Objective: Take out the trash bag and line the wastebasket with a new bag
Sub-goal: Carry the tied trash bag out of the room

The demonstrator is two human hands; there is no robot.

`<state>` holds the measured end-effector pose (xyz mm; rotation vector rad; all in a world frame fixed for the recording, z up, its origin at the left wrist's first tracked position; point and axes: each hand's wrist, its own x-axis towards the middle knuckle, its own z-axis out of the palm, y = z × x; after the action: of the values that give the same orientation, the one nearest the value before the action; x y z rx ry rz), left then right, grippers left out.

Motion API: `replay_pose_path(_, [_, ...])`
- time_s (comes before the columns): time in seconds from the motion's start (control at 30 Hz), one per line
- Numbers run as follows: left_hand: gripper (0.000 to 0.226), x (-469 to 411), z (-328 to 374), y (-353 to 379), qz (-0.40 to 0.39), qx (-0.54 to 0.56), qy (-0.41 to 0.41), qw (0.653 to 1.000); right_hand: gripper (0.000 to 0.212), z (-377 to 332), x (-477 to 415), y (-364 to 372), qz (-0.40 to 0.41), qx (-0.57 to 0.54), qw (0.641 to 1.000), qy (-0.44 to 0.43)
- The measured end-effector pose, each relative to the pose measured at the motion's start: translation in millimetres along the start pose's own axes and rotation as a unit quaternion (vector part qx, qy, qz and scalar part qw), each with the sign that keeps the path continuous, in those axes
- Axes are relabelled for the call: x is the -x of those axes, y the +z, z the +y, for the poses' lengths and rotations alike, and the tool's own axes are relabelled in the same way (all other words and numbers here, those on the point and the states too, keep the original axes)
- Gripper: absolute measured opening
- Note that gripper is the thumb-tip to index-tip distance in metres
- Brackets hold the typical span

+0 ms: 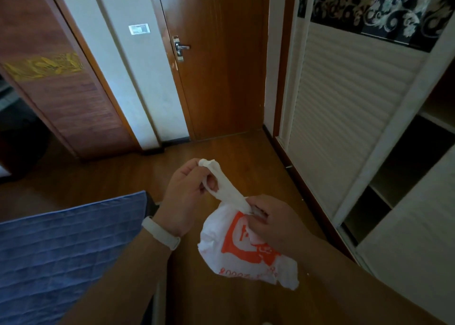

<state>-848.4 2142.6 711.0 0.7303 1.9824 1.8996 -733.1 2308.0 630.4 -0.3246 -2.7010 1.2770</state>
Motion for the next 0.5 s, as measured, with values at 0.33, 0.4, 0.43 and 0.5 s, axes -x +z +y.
replay_pose_path(0.33, [0.033, -125, -21, -58, 0.037, 0.011, 0.019, 0.999, 0.021, -8, -163, 12, -0.031, 0.031, 0.998, -0.034])
replay_pose_path(0.4, [0.029, -149, -32, -81, 0.038, 0.019, 0.020, 0.999, 0.022, -11, -195, 25, -0.044, 0.029, 0.998, -0.030])
replay_pose_path(0.43, [0.029, -161, -39, -92, 0.039, 0.022, 0.019, 0.999, 0.024, -13, -211, 31, -0.047, 0.030, 0.998, -0.025])
replay_pose_path(0.5, [0.027, -187, -54, -118, 0.044, 0.029, 0.009, 0.999, 0.022, -20, -246, 46, -0.048, 0.033, 0.998, -0.017])
